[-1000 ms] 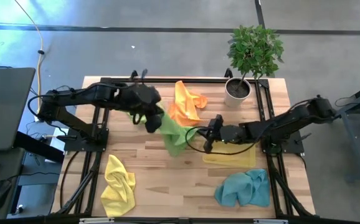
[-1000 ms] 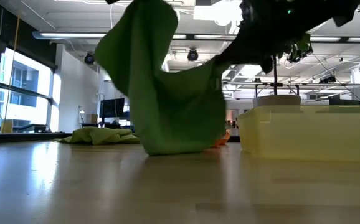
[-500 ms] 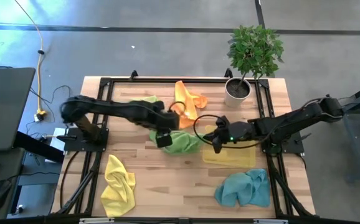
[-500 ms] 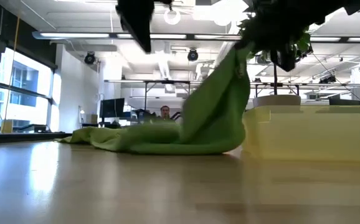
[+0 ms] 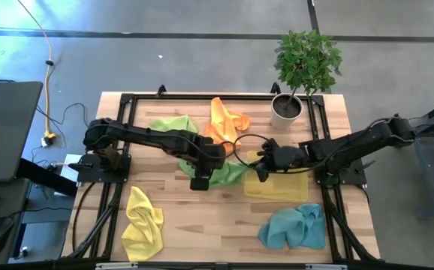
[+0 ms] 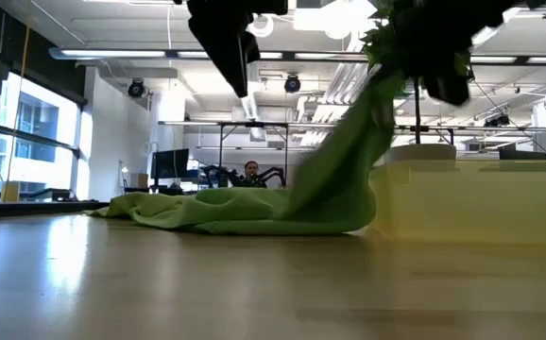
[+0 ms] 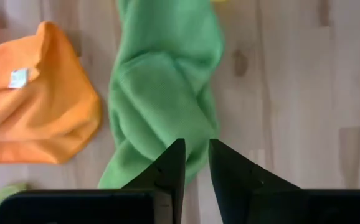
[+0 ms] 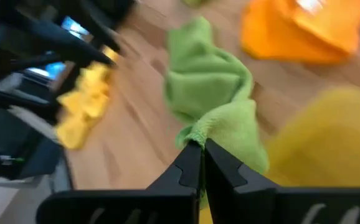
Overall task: Fold microfiber towels
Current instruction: Fold the bottom green microfiber cloth
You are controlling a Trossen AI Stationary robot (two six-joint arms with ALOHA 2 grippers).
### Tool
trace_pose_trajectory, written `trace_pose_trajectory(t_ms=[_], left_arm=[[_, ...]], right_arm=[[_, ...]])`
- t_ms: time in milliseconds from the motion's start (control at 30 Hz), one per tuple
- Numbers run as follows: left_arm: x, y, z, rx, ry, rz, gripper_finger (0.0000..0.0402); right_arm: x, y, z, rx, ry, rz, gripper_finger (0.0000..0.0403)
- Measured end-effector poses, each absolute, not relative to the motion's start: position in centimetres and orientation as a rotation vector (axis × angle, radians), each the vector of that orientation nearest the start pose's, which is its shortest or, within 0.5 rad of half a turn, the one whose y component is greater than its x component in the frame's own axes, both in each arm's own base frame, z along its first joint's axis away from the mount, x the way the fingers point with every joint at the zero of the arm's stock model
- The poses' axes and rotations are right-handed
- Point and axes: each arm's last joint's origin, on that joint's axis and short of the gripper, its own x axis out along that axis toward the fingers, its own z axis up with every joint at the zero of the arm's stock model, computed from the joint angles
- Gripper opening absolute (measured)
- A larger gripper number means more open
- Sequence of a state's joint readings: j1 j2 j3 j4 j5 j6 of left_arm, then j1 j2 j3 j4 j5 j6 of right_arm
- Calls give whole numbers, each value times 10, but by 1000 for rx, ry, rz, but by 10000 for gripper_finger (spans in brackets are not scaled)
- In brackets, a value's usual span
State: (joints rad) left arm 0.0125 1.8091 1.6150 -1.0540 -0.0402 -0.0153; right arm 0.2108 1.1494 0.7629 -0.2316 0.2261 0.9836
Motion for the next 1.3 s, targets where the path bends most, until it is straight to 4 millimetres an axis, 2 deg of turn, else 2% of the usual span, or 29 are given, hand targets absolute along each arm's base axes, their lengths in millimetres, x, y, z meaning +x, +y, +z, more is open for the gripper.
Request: trace_pose_trajectory(t_ms=[167,300,567,700,900,1133,1300], left_arm=[[366,6,282,5,1228,91,73],[370,7,287,19,1155,127,74],[384,10,319,5,824,146,74],[390,12,327,21,722,147,75],[391,10,328,134,707,70,90],[391,14,328,143,710,119,125],[392,17,325,92,727,101,134]], right_arm=[[239,44,302,673,543,-286,0],[238,42,336,572,605,-353,0],[240,39,387,462,684,-499,0],[246,39,408,419,686,-532,0],[257,41,439,328,675,-499,0],[269,43,457,270,669,-498,0],[272,43,470,250,630,-489,0]])
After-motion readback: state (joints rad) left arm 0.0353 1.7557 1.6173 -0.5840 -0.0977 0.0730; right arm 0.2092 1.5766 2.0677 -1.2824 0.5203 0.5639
